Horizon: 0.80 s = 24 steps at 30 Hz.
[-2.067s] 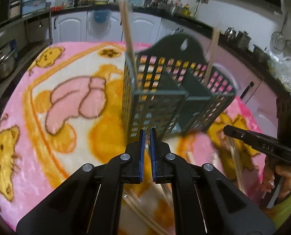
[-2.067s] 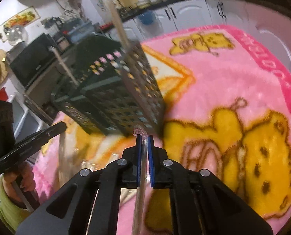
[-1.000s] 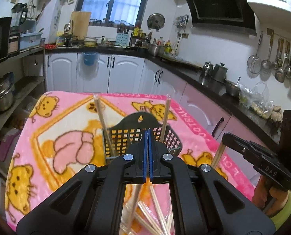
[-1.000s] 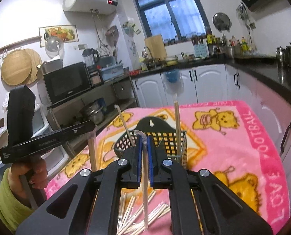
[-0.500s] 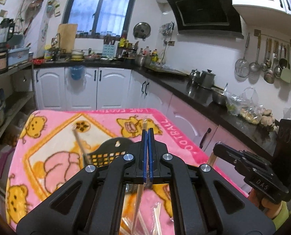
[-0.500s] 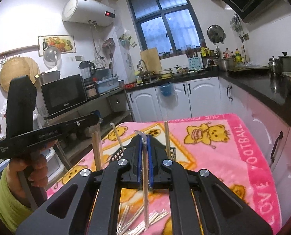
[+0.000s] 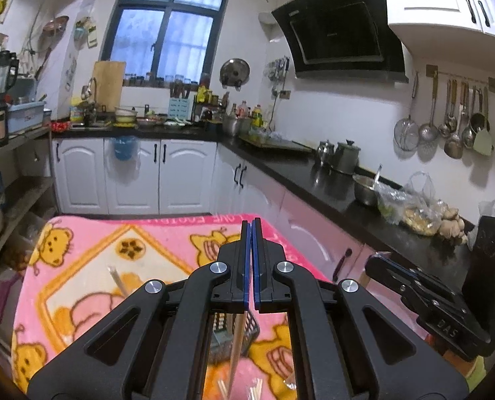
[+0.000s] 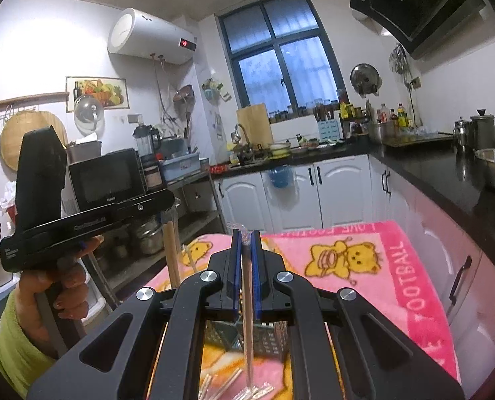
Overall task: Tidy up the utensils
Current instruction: 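Raise both held chopsticks upright and move them above the green basket, then lower both chopsticks down into the basket compartments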
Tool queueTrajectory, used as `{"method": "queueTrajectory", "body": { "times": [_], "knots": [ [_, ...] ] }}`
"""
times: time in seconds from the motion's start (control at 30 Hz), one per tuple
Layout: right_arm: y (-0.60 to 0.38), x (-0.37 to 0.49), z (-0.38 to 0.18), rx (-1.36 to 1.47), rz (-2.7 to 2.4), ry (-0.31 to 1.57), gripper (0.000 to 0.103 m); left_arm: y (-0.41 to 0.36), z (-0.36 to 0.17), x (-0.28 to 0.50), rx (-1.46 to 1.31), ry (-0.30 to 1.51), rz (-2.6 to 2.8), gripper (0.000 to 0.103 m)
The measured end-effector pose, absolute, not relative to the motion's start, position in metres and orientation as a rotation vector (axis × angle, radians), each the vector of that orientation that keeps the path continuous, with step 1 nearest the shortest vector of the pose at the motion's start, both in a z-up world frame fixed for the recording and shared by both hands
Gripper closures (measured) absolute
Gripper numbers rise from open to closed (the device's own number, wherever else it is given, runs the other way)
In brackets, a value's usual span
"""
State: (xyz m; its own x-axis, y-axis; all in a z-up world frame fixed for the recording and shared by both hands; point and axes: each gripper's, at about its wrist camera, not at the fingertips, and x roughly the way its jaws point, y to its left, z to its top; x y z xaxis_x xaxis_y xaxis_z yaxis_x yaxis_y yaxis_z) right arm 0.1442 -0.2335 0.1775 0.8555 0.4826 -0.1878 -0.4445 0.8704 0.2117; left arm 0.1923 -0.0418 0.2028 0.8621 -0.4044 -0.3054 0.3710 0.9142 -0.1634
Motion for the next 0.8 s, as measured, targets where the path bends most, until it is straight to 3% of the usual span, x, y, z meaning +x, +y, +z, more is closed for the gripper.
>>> {"method": "queueTrajectory", "body": {
  "times": [0.5,0.8],
  "knots": [
    [-0.216,0.179,0.208,0.159,0.491,0.157,0.097,-0.039,0.222,0.226,-0.12,0.224,-0.34,0.103],
    [-0.207,0.208,0.208,0.154,0.458,0.152,0.097,-0.038,0.202,0.248,-0.153,0.201,-0.339,0.103]
  ]
}}
